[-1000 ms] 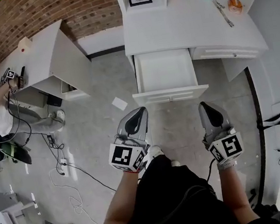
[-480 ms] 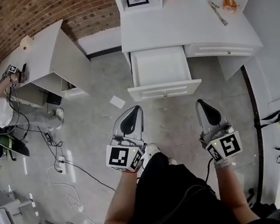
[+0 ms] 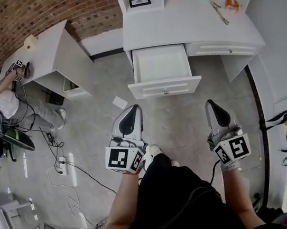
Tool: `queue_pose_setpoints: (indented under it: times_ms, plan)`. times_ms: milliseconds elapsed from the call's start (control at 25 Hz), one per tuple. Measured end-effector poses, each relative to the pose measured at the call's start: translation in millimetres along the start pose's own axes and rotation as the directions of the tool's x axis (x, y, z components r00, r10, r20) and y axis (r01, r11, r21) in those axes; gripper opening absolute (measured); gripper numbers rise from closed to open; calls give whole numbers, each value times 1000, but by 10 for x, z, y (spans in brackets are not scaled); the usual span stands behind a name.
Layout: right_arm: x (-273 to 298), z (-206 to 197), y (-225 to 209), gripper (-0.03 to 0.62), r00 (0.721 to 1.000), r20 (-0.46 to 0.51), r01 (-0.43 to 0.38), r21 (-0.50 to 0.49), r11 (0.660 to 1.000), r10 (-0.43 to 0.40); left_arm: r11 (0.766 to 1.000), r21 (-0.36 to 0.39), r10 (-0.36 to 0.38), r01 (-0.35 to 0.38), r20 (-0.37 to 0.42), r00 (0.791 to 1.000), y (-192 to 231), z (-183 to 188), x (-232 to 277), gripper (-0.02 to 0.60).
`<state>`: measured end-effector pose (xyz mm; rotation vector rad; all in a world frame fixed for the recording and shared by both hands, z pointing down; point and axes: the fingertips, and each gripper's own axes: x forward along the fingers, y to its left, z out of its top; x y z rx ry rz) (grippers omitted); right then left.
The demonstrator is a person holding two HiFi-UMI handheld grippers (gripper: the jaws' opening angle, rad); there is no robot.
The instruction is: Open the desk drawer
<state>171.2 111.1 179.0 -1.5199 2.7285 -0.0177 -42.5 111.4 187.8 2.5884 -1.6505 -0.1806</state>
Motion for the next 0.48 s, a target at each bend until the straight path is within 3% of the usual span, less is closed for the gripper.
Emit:
queue_pose_setpoints:
  times_ms: [480]
  plan:
    - [-270,95,74,2,999,28,-30,6,1000,30,1000,21,8,-8,15,1000,-220,112,-185,2]
